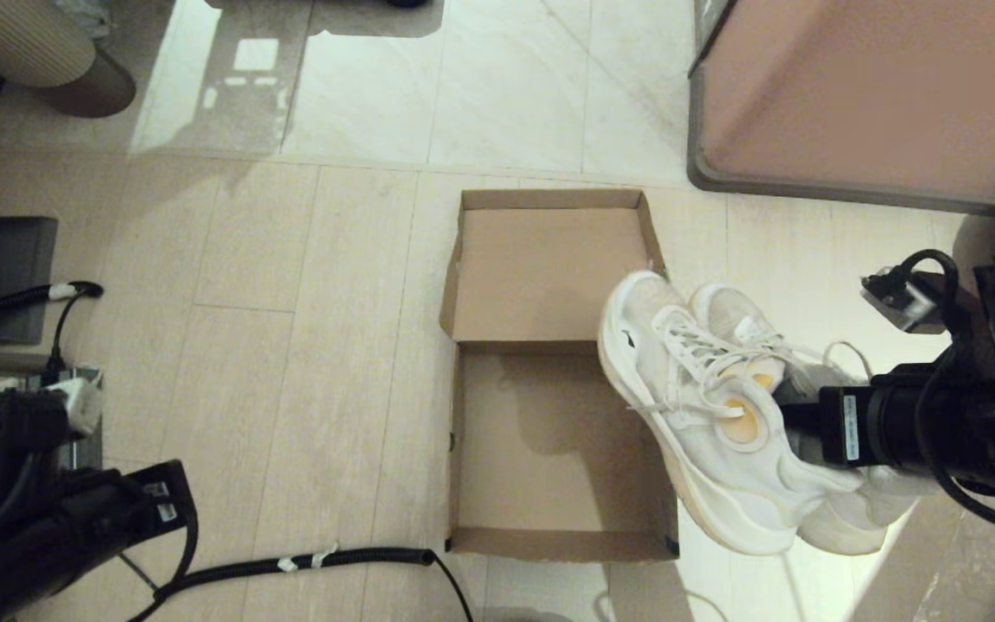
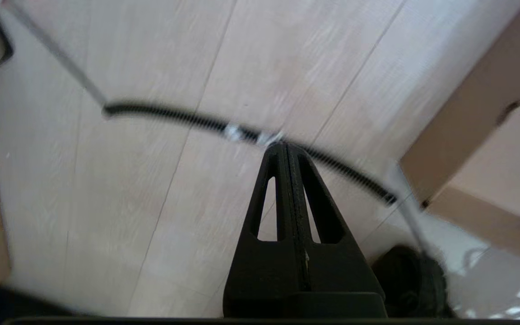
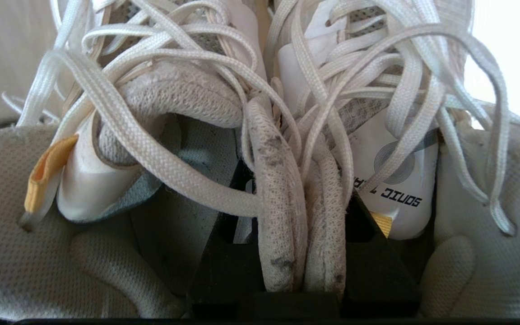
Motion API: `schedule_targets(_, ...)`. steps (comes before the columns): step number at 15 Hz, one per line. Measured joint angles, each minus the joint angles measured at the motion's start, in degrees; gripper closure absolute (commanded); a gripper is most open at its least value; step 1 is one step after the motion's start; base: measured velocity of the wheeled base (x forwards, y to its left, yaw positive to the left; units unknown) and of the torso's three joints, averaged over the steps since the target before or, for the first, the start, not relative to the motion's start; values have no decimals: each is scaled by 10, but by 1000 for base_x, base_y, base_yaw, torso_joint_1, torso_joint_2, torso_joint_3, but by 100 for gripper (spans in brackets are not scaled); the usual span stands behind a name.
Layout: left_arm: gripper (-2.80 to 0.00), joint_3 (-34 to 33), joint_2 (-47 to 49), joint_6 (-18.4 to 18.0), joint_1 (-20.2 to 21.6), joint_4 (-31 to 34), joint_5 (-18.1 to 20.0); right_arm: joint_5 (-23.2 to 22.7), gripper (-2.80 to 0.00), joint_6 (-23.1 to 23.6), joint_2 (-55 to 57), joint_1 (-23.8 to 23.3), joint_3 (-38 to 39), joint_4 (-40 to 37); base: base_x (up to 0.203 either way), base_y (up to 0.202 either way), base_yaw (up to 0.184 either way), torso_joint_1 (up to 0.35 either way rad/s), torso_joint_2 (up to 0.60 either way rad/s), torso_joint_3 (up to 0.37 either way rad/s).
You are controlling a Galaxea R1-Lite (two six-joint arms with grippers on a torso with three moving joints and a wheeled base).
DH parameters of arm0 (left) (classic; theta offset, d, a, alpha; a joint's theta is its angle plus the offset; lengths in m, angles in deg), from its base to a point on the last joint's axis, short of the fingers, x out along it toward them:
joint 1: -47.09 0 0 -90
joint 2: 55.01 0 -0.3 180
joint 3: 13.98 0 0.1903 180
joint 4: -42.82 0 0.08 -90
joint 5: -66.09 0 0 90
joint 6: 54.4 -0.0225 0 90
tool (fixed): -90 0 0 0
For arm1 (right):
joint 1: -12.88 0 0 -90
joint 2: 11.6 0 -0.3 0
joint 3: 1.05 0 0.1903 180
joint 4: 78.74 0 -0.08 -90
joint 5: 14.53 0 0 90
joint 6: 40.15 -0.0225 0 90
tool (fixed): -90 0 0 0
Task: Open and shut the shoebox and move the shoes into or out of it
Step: Put the shoes into the shoe box
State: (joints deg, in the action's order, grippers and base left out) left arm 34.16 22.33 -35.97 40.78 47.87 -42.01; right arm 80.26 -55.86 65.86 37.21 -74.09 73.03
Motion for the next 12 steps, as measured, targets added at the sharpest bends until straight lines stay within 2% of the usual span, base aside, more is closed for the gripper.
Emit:
schedule_targets(5, 0, -55, -53, -8, 14, 4, -1, 29, 0, -15, 31, 43, -57, -21, 0, 0, 0, 0, 0, 0)
schedule_targets(8, 0, -87, -82, -30, 14, 3, 0, 30, 0, -19, 47, 50, -62, -22, 0, 0, 0, 0, 0, 0)
schedule_targets(10, 0, -91, -96, -50, 13, 3, 0, 35, 0, -21, 70, 60, -73, -16, 0, 0, 0, 0, 0, 0)
schedule_targets(12, 0, -90, -110, -85, 13, 4, 0, 43, 0, -40, 97, 80, -79, -13, 0, 0, 0, 0, 0, 0)
